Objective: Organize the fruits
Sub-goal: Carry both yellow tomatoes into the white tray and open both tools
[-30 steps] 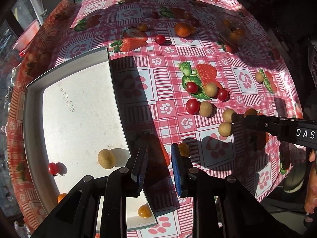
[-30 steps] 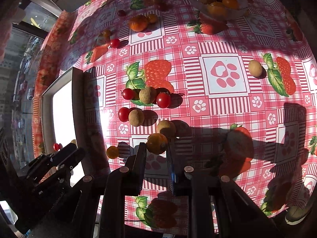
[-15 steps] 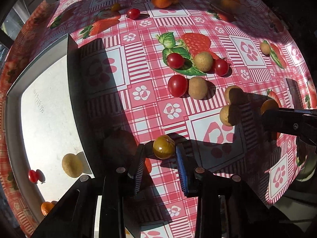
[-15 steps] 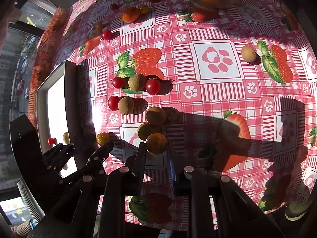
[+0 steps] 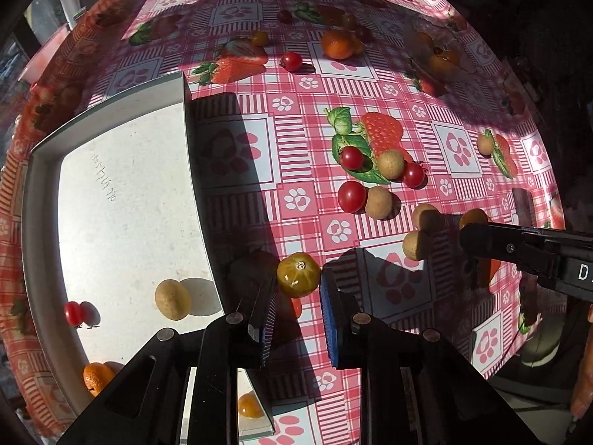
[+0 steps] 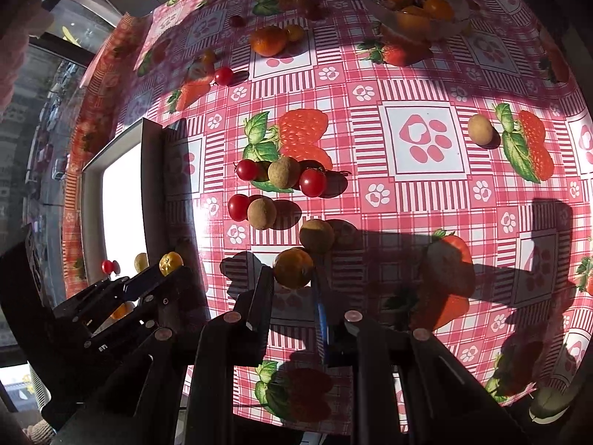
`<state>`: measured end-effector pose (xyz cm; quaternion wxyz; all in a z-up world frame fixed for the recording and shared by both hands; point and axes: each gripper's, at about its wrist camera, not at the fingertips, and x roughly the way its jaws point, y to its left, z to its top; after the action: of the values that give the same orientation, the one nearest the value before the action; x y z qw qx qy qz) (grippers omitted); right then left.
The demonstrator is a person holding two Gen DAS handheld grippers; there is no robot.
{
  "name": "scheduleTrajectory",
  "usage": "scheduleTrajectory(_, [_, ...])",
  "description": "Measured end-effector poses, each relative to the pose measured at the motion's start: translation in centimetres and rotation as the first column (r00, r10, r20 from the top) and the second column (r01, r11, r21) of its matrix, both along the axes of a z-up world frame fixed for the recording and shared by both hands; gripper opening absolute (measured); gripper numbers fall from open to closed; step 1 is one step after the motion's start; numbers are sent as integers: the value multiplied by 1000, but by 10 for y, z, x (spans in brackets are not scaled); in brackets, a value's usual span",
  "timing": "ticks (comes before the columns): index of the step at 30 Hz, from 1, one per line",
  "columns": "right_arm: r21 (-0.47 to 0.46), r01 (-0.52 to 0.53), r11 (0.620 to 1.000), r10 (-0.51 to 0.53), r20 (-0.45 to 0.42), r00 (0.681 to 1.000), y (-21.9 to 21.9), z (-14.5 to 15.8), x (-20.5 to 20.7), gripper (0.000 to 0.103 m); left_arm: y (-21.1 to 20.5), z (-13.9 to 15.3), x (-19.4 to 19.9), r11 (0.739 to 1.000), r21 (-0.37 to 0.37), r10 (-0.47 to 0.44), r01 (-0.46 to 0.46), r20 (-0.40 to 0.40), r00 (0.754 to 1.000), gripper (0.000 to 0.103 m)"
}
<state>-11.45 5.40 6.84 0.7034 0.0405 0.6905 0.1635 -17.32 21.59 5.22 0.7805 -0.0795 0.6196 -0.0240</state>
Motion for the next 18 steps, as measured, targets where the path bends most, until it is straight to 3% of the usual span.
scheduleTrajectory(8, [14, -69, 998, 69, 16, 997, 36, 10, -4, 22, 26, 22, -11, 998, 20, 61, -62, 46, 997, 24])
scheduleTrajectory(18, [54, -245, 968, 247, -23, 969, 112, 7, -47, 22, 71, 6, -63, 987, 70, 143, -143, -5, 990, 24])
